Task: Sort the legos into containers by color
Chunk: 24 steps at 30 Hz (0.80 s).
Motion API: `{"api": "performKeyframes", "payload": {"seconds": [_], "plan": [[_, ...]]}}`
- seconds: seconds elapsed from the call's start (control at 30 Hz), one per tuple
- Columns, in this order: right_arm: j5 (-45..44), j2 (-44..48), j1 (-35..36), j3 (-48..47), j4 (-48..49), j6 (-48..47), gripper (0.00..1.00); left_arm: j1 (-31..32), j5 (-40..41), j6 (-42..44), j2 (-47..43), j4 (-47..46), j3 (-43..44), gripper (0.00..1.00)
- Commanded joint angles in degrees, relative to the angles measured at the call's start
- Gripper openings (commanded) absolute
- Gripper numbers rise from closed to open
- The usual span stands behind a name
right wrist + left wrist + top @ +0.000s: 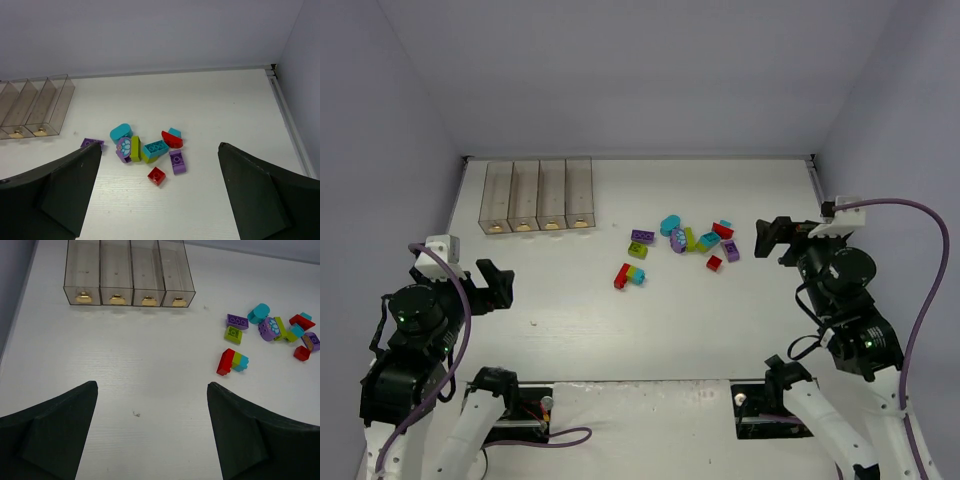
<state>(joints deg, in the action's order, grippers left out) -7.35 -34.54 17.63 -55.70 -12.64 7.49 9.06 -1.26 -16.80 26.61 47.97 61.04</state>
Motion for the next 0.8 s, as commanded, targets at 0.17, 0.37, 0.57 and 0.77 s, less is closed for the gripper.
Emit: {"api": "performKeyframes", "payload": {"seconds": [0.17, 0.37, 0.57, 0.77], "plan": [[-1.7, -2.7, 1.6, -1.5, 1.2, 2.4, 1.0, 0.3, -3.6, -2.2, 6.3, -1.2, 2.1, 0.84], [-5.9, -7.9, 1.6, -1.8, 1.5, 6.2, 1.0, 0.5, -11.4, -4.5, 18.5, -4.1, 4.0, 0.84], [-6.8, -17.2, 1.4, -4.1, 1.7, 5.9, 1.0, 12.7, -4.6, -7.4, 31.7, -13.3, 6.0, 0.84], [-6.7, -23.9, 1.5, -5.1, 2.1, 8.2, 1.0, 20.1, -0.7, -9.2, 50.5, -19.8, 12.6, 0.84]]}}
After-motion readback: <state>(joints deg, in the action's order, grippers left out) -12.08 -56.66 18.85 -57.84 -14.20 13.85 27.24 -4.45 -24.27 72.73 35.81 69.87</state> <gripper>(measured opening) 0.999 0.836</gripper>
